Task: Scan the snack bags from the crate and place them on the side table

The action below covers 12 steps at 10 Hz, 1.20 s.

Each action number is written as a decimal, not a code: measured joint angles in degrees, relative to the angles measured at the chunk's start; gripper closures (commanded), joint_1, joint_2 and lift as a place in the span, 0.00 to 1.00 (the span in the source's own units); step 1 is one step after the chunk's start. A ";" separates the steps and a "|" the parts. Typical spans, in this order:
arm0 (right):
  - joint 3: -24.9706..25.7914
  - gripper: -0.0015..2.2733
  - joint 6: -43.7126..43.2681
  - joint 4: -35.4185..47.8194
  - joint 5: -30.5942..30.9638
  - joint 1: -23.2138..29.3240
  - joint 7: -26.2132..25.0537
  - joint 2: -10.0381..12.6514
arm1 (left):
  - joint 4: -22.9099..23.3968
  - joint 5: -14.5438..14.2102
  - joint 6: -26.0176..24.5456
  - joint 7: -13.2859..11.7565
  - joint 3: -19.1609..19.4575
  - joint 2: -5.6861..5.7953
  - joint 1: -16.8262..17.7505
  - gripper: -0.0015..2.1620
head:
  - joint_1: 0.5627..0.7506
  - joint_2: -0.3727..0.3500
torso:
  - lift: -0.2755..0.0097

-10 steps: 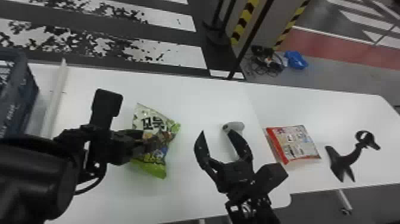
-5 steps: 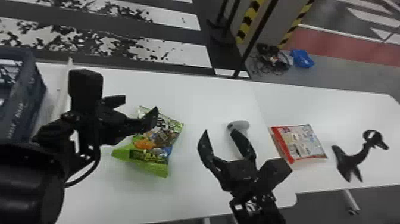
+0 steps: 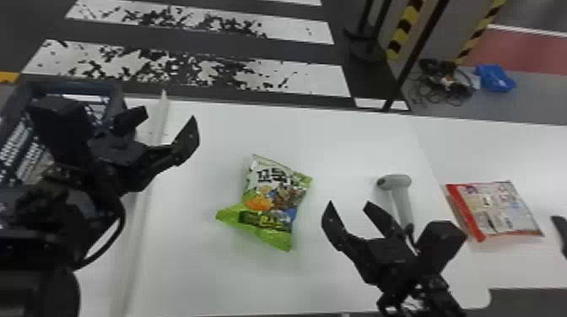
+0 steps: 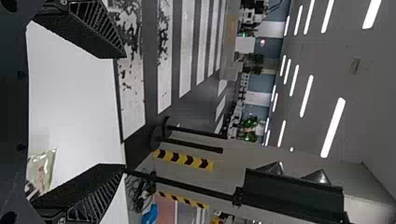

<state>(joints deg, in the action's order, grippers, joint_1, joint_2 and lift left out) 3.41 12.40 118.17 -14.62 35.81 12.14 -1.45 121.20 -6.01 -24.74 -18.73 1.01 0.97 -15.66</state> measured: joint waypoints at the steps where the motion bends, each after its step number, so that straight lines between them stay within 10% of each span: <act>1: 0.45 0.04 5.22 1.47 -1.13 -0.04 0.40 0.04 | 0.77 -0.64 3.36 0.40 3.19 0.47 -2.02 0.02 | 0.70 0.47 | 0.64; 7: 3.70 0.04 31.61 3.85 -13.04 -3.54 9.02 0.50 | 1.13 -3.32 18.99 -0.29 14.09 0.69 -10.35 0.02 | 0.70 0.82 | 0.64; 12: 4.77 0.04 41.32 -1.76 -15.02 -10.57 11.39 0.49 | 1.14 -5.51 20.46 -1.86 15.69 0.17 -12.67 0.02 | 0.70 0.88 | 0.64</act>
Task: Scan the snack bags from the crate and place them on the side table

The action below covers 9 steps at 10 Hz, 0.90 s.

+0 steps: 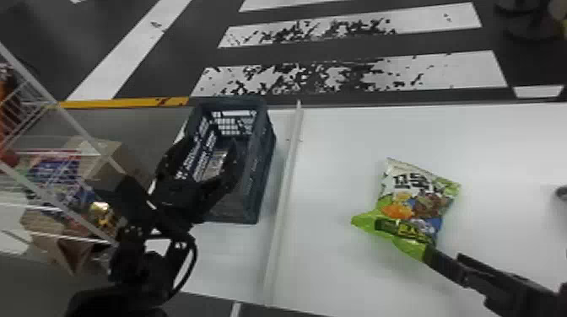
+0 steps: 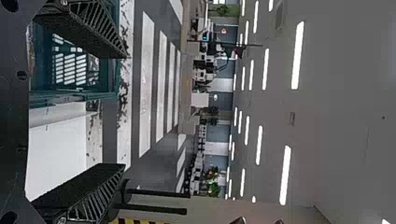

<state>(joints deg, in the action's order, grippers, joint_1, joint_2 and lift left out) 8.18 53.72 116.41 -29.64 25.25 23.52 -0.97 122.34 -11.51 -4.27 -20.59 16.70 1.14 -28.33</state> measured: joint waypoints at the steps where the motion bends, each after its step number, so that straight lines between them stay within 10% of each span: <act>1: 0.04 0.04 1.51 -1.55 0.04 -1.57 0.32 -0.06 | -0.07 -0.16 -0.06 -0.16 0.00 0.00 -0.08 0.02 | 0.70 0.88 | 0.64; 5: -1.15 0.19 4.58 -7.17 -0.41 -6.55 1.88 -0.09 | -0.44 -0.44 -0.08 -0.61 0.00 0.00 -0.17 0.02 | 0.70 0.91 | 0.64; 7: -1.18 0.69 4.60 -9.80 -1.68 -8.50 2.56 -0.09 | -0.65 -0.55 -0.23 -0.73 0.00 0.00 -0.19 0.03 | 0.70 0.92 | 0.64; 9: -0.99 0.96 3.98 -11.08 -1.85 -9.43 2.43 -0.10 | -0.73 -0.81 -0.26 -0.95 0.00 0.00 -0.20 0.03 | 0.70 0.91 | 0.64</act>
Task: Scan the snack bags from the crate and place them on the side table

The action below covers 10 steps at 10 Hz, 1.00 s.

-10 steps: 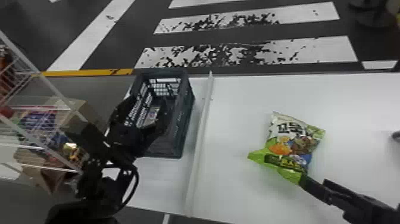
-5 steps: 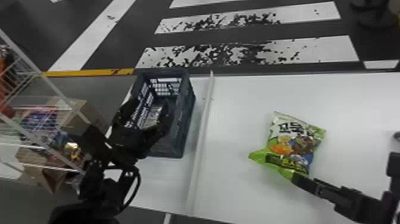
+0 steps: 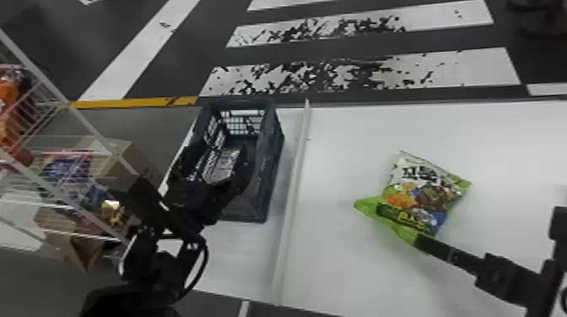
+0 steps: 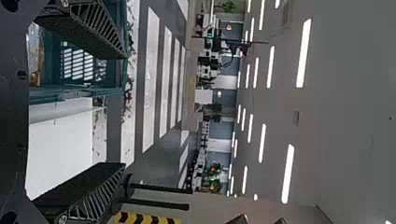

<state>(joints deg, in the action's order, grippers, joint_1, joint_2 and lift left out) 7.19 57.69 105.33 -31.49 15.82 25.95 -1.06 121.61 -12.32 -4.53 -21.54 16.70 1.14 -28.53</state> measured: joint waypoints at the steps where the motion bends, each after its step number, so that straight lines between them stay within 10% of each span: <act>1: 0.10 0.99 -0.74 -0.32 0.14 -0.07 0.08 -0.05 | -0.18 -0.37 0.00 -0.14 0.00 -0.05 0.00 0.03 | 0.70 0.90 | 0.64; 6: 0.27 0.99 -5.47 8.55 6.54 2.32 0.80 -0.94 | -0.06 -1.53 0.00 -0.60 0.58 -0.17 -0.34 0.03 | 0.70 0.85 | 0.64; 10: -2.99 0.99 -2.95 19.99 23.81 2.02 -0.50 -7.56 | 0.03 -2.34 -0.32 -1.14 0.77 0.35 -0.39 0.03 | 0.70 0.73 | 0.64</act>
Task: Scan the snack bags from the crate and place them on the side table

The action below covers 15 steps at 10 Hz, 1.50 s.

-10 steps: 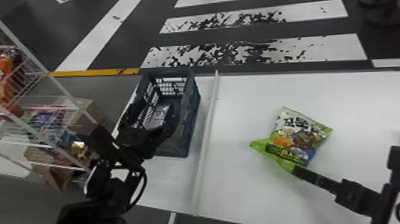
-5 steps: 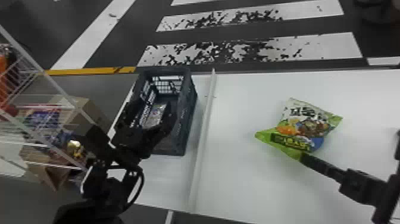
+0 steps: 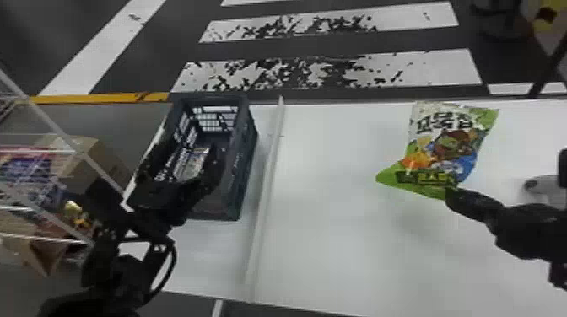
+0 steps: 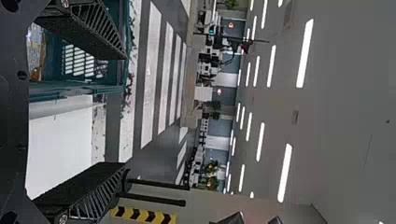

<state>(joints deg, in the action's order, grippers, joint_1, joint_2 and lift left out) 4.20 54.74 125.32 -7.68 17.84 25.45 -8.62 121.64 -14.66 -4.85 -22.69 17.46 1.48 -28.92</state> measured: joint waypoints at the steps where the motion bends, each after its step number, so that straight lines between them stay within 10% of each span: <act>1: -2.41 0.99 -0.32 1.65 6.65 -0.09 -1.44 -2.33 | 0.00 -0.18 -0.09 -0.15 0.18 0.14 0.00 0.03 | 0.70 0.70 | 0.64; 6: -24.59 0.99 -2.69 1.56 50.91 -0.83 -12.07 -13.22 | 0.33 -0.37 -0.53 -0.17 0.29 0.27 0.01 0.03 | 0.70 0.61 | 0.64; 10: -47.28 0.97 5.27 -13.94 88.25 -4.23 -9.91 -18.24 | 0.63 -0.37 -1.15 -0.17 0.34 0.19 0.18 0.03 | 0.70 0.65 | 0.64; 11: -51.48 0.87 8.87 -17.71 92.59 -5.38 -8.50 -18.72 | 0.63 -0.37 -1.25 -0.17 0.31 0.19 0.23 0.03 | 0.70 0.65 | 0.64; 13: -56.01 0.01 11.19 -20.39 95.55 -5.52 -6.09 -18.99 | 0.62 -0.37 -1.46 -0.17 0.15 0.19 0.42 0.03 | 0.70 0.67 | 0.64; 15: -56.78 0.02 10.48 -14.31 88.41 -4.19 -2.55 -20.17 | 0.62 -0.37 -1.63 -0.17 0.04 0.19 0.44 0.03 | 0.70 0.71 | 0.64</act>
<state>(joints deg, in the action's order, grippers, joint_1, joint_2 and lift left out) -52.58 65.22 111.01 80.73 13.65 22.91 -28.79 122.26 -15.03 -6.48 -22.85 17.50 1.67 -28.48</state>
